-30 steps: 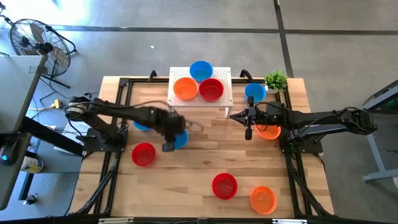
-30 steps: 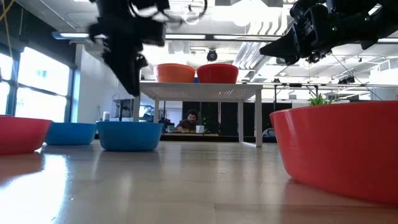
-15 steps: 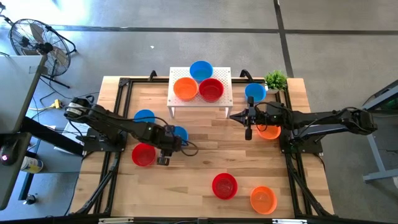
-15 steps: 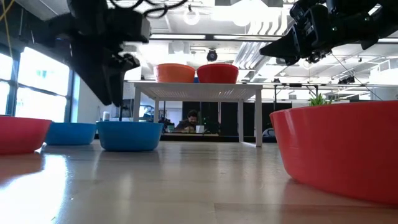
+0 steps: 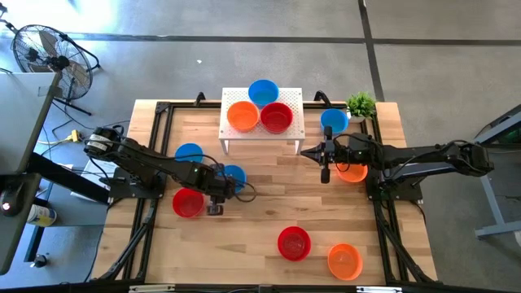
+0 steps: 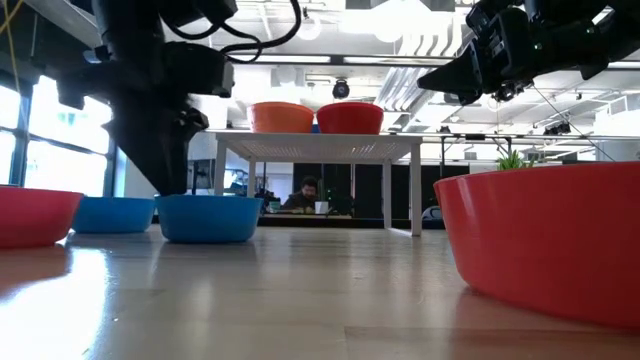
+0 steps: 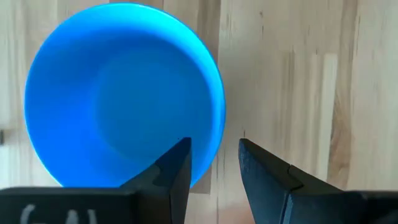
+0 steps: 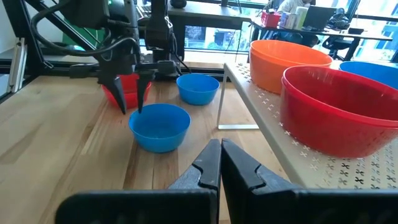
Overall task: Pick & Place Mini bowls
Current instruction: Stack the blue bowl on the blue bowl on the shelf
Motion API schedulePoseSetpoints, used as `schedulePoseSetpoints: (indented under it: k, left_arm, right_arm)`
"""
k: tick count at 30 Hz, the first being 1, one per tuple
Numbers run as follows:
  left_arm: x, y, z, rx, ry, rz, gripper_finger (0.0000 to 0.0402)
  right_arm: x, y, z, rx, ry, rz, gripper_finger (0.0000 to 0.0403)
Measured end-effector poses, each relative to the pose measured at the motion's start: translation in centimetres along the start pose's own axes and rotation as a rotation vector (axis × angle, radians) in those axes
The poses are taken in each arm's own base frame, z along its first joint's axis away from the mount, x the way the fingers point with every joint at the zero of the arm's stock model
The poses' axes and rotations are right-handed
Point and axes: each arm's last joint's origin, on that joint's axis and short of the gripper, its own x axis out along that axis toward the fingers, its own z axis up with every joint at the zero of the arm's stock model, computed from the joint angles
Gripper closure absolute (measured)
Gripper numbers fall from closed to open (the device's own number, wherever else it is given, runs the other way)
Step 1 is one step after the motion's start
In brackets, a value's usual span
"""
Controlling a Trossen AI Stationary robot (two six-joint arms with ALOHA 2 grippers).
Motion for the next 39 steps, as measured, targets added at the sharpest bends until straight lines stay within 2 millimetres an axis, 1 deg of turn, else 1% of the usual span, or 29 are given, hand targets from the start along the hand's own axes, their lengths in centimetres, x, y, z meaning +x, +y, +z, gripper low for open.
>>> schedulePoseSetpoints:
  k: [6, 9, 12, 16, 19, 21, 25, 29, 31, 33, 35, 37, 39]
  left_arm:
    - [-0.3, 0.0, 0.0, -0.103, 0.029, -0.007, 0.0272]
    - [-0.5, 0.0, 0.0, -0.117, 0.042, -0.004, 0.0272]
    - [-0.5, 0.1, 0.1, -0.088, 0.031, 0.005, 0.0272]
    - [-0.5, 0.0, 0.3, -0.006, 0.009, 0.009, 0.0272]
    - [0.5, -0.2, 0.6, 0.029, 0.007, 0.001, 0.0272]
    - [0.9, -0.3, 0.4, 0.046, 0.034, 0.006, 0.0271]
    - [2.0, -0.5, 0.3, 0.056, 0.076, 0.003, 0.0247]
    - [2.2, -0.5, 0.4, 0.069, 0.07, 0.009, 0.0206]
    - [2.2, -0.5, 0.4, 0.075, 0.071, 0.011, 0.0198]
    - [2.2, -0.5, 0.4, 0.075, 0.072, 0.011, 0.0204]
    - [2.2, -0.5, 0.4, 0.071, 0.075, 0.013, 0.0223]
    - [2.2, -0.5, 0.3, 0.07, 0.087, 0.015, 0.0254]
    - [2.2, -0.4, 0.2, 0.071, 0.094, 0.019, 0.0295]
  right_arm:
    - [0.0, 0.0, 0.0, 0.0, 0.0, 0.0, 0.0402]
    - [0.0, 0.0, 0.0, 0.0, 0.0, 0.0, 0.0403]
    - [0.0, 0.0, 0.0, 0.0, 0.001, 0.0, 0.0403]
    - [0.0, 0.0, 0.0, 0.0, 0.002, 0.0, 0.0402]
    - [0.0, 0.0, 0.0, 0.0, 0.002, 0.001, 0.0403]
    - [0.0, 0.0, 0.0, 0.0, 0.003, 0.001, 0.0402]
    - [0.0, 0.0, 0.0, -0.005, 0.004, 0.001, 0.0402]
    - [0.1, 0.0, -0.1, -0.008, 0.006, 0.001, 0.0403]
    - [0.1, 0.0, -0.1, -0.008, 0.006, 0.001, 0.0402]
    - [0.1, 0.0, -0.1, -0.011, 0.005, 0.0, 0.0403]
    - [0.1, 0.0, -0.1, -0.011, 0.006, 0.001, 0.0402]
    - [0.1, 0.0, -0.1, -0.016, 0.006, 0.001, 0.0403]
    - [0.1, 0.0, -0.1, -0.019, 0.006, 0.001, 0.0403]
